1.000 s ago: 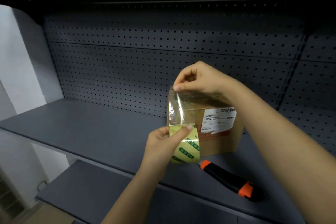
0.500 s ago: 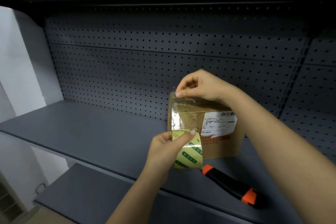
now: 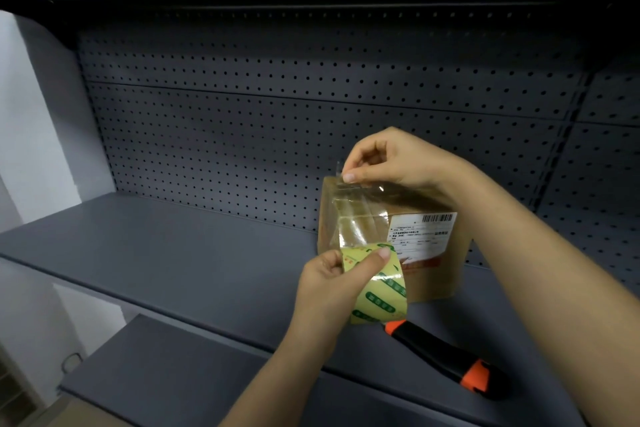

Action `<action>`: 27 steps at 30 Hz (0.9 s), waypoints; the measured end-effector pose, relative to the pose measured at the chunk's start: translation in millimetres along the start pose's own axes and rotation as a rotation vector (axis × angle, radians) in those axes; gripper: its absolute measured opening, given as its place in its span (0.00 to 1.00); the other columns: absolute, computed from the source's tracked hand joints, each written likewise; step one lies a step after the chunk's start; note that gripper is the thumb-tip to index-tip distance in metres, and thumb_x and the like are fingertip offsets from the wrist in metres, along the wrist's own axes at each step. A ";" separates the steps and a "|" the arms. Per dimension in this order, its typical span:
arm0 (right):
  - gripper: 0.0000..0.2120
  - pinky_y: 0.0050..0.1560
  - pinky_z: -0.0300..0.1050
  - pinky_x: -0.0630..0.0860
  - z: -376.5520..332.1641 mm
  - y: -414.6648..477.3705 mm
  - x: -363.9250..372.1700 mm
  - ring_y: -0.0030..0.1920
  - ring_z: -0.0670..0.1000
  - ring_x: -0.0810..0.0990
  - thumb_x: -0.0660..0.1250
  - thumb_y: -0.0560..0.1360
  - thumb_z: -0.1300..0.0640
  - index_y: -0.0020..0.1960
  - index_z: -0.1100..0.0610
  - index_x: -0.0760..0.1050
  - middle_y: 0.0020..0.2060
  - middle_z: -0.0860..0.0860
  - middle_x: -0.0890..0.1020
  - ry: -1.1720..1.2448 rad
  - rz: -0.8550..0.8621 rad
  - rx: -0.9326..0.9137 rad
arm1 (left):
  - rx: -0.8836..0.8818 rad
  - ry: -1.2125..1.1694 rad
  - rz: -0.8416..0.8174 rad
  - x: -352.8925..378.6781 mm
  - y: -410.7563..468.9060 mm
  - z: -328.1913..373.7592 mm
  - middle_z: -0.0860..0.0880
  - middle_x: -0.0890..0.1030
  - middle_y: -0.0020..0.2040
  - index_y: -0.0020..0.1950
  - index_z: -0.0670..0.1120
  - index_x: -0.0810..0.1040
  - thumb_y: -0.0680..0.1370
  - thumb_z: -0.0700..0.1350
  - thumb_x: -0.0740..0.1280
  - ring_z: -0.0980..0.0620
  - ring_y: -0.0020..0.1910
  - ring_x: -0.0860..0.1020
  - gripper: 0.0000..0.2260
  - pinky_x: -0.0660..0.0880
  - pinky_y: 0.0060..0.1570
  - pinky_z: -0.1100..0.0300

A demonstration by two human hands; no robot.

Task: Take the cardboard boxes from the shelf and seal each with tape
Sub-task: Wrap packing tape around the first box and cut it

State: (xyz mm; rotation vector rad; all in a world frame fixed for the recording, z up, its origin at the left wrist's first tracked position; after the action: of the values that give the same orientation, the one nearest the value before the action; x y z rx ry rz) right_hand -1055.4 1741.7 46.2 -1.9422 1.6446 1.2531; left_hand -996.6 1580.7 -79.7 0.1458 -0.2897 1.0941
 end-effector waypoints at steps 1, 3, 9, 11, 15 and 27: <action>0.07 0.50 0.43 0.79 1.1 0.1 0.1 0.44 0.51 0.83 0.75 0.72 0.53 0.47 0.54 0.84 0.43 0.50 0.85 0.002 -0.006 0.006 | -0.005 -0.005 0.004 2.1 0.4 -1.0 0.41 0.86 0.43 0.52 0.37 0.83 0.70 0.47 0.77 0.43 0.42 0.85 0.16 0.82 0.37 0.53; 0.07 0.49 0.40 0.79 2.9 0.8 0.5 0.43 0.47 0.82 0.75 0.72 0.53 0.47 0.55 0.84 0.43 0.50 0.85 -0.001 -0.015 0.015 | -0.018 -0.024 0.006 6.7 1.2 -2.5 0.41 0.86 0.43 0.52 0.38 0.82 0.71 0.46 0.77 0.43 0.40 0.85 0.15 0.81 0.33 0.56; 0.06 0.46 0.41 0.78 12.1 5.6 4.1 0.41 0.46 0.81 0.75 0.72 0.52 0.47 0.53 0.83 0.42 0.50 0.85 0.006 -0.050 0.047 | -0.042 -0.030 0.032 10.2 5.8 -5.1 0.41 0.86 0.43 0.52 0.37 0.82 0.71 0.46 0.77 0.43 0.40 0.85 0.15 0.81 0.31 0.54; 0.07 0.46 0.41 0.78 16.0 7.9 7.1 0.40 0.45 0.80 0.75 0.72 0.52 0.47 0.53 0.83 0.41 0.50 0.85 0.010 -0.052 0.045 | -0.045 -0.018 0.046 8.1 7.3 -6.6 0.41 0.86 0.42 0.51 0.37 0.82 0.71 0.46 0.77 0.43 0.39 0.86 0.15 0.80 0.31 0.55; 0.08 0.47 0.40 0.77 23.4 9.8 12.1 0.41 0.46 0.79 0.75 0.72 0.53 0.48 0.56 0.83 0.43 0.53 0.85 0.042 -0.021 0.028 | -0.047 -0.008 0.051 2.8 11.0 -7.4 0.41 0.86 0.44 0.52 0.38 0.83 0.71 0.46 0.77 0.43 0.42 0.86 0.15 0.82 0.38 0.51; 0.07 0.47 0.37 0.72 46.7 10.7 31.7 0.41 0.39 0.76 0.76 0.70 0.47 0.47 0.46 0.85 0.47 0.43 0.80 -0.065 0.089 -0.010 | 0.013 0.066 0.043 -14.8 15.4 -4.7 0.43 0.86 0.44 0.50 0.40 0.84 0.73 0.45 0.75 0.44 0.42 0.86 0.11 0.81 0.37 0.55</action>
State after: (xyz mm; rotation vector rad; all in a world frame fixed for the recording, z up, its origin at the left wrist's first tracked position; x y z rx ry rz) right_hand -1085.8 1751.0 -1.7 -1.8321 1.7121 1.3449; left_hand -1015.9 1576.4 -89.1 0.1152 -0.2269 1.1409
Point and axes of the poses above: each hand's wrist, its own y-axis towards the middle knuckle, its own x-axis out of the palm, z = x × y, the point moved 2 cm from there along y, towards the middle knuckle
